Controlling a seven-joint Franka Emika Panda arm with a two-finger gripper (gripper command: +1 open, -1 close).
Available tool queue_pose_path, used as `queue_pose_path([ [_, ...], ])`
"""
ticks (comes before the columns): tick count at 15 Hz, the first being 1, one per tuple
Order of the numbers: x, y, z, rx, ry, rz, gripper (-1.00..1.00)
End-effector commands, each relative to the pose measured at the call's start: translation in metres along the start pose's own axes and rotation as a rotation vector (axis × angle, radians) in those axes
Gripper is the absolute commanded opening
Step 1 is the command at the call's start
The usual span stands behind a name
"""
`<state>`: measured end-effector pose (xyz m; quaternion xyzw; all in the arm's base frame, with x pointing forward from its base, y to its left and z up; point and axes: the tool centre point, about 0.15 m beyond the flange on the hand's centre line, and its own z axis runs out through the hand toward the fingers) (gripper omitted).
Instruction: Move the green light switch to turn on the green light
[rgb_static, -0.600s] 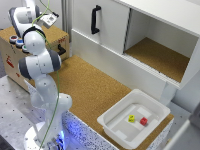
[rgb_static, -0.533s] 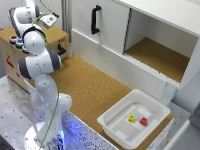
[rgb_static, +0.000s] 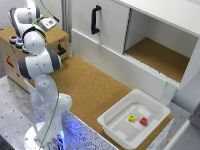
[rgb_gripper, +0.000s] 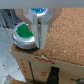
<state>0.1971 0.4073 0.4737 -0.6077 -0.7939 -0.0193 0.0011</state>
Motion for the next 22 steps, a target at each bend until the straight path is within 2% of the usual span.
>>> queue_pose_path([
  [1, 0.018, -0.001, 0.011, 0.006, 0.046, 0.026, -1.00],
  [4, 0.028, -0.001, 0.003, -0.012, 0.046, 0.093, -1.00],
  [10, 0.034, -0.011, 0.007, 0.020, -0.014, 0.192, -1.00],
  [15, 0.035, -0.026, 0.006, 0.058, 0.002, 0.340, -1.00],
  [16, 0.031, -0.025, 0.005, 0.056, 0.019, 0.384, -1.00],
  [18, 0.022, -0.023, -0.002, 0.010, 0.042, 0.489, -1.00],
  [19, 0.021, -0.024, -0.001, 0.022, 0.073, 0.526, -1.00],
  [22, 0.028, -0.026, -0.002, 0.009, 0.096, 0.578, -1.00],
])
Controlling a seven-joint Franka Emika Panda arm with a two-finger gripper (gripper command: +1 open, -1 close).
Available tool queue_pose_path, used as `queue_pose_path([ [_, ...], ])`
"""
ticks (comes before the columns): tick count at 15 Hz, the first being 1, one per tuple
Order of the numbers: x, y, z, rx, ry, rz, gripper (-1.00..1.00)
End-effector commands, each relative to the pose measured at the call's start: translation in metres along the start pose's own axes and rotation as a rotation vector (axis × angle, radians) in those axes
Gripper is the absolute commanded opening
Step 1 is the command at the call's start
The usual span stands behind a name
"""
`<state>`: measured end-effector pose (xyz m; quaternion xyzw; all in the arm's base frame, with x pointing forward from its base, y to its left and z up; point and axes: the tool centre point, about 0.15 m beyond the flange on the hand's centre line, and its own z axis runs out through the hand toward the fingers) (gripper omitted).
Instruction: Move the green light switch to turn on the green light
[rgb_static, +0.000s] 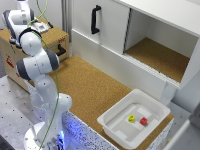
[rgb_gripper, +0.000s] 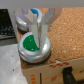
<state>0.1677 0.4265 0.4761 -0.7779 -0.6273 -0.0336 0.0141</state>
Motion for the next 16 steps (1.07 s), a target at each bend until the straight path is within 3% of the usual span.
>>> queue_pose_path([
  [1, 0.005, -0.005, 0.002, 0.044, 0.072, 0.110, -1.00],
  [13, 0.019, -0.016, 0.018, 0.047, 0.054, 0.159, -1.00],
  [16, 0.020, -0.003, 0.042, 0.044, 0.020, 0.161, -1.00],
])
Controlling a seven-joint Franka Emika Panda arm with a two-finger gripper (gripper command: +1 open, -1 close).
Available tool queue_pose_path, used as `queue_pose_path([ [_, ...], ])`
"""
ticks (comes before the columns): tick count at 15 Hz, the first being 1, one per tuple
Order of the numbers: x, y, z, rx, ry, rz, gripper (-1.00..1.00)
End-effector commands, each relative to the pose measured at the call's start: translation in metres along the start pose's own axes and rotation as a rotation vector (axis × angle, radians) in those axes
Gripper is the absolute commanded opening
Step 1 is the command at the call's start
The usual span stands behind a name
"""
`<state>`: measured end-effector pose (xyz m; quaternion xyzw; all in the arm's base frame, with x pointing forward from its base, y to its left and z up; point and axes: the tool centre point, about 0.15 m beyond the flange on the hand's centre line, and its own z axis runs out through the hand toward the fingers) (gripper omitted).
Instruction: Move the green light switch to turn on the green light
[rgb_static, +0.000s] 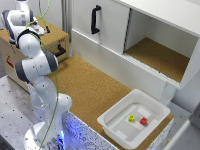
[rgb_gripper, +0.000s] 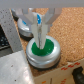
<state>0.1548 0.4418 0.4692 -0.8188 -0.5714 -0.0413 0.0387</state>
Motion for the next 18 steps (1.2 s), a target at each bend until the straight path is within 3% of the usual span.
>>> queue_pose_path([
  [1, 0.007, 0.017, 0.045, 0.027, -0.035, 0.028, -1.00],
  [4, 0.009, 0.018, 0.050, 0.033, -0.029, 0.025, -1.00],
  [9, 0.024, -0.003, -0.036, -0.051, 0.080, -0.016, -1.00],
  [12, 0.026, -0.013, -0.064, -0.050, 0.037, -0.057, -1.00],
  [13, 0.026, -0.011, -0.064, -0.055, 0.016, -0.061, 1.00],
  [18, 0.020, 0.007, -0.046, -0.076, -0.055, -0.047, 1.00],
])
